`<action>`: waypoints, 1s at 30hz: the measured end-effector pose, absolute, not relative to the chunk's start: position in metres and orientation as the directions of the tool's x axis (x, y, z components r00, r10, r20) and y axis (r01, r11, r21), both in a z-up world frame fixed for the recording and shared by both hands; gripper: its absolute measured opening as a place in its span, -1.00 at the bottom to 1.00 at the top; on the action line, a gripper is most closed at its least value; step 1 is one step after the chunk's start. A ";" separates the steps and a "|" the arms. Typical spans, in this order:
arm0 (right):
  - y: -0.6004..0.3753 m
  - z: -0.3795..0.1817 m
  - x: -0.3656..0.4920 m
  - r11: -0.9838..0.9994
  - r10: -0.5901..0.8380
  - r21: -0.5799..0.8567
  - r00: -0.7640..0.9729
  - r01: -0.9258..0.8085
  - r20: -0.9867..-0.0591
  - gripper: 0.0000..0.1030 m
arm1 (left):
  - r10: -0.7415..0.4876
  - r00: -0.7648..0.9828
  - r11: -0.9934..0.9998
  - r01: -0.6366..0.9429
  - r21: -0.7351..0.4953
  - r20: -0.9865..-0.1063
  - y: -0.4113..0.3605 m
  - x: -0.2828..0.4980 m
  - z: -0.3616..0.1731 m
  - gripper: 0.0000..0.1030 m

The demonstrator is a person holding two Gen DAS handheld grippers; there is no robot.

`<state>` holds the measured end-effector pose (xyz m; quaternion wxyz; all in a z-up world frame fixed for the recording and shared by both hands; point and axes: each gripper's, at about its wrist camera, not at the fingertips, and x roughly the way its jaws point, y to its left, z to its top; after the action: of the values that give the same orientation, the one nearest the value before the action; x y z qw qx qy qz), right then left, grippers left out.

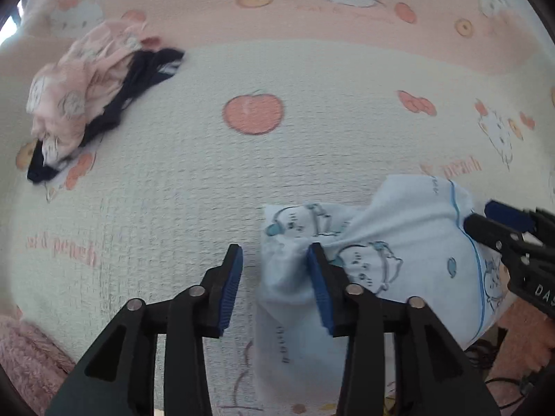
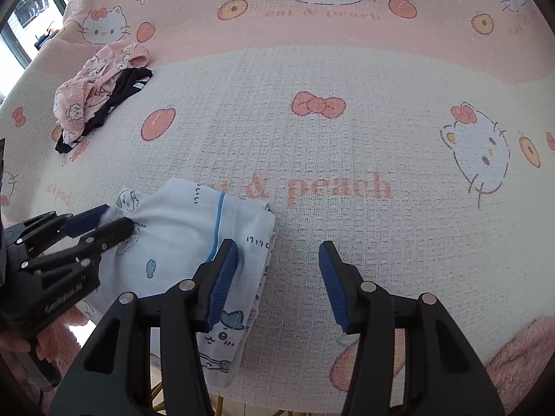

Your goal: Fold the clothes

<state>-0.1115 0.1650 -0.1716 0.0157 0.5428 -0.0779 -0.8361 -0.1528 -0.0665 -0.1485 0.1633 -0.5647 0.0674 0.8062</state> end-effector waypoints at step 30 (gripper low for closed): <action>0.155 -0.150 -0.079 -0.996 -0.074 0.089 -0.443 -0.013 -0.893 -0.01 | 0.211 -0.237 -0.948 -0.285 -0.140 -0.948 -0.105 -0.096 -0.135 0.08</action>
<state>-0.0789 0.1546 -0.1497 0.0179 0.5274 -0.0414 -0.8484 -0.0955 -0.1047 -0.1352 0.1579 -0.5973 0.0309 0.7857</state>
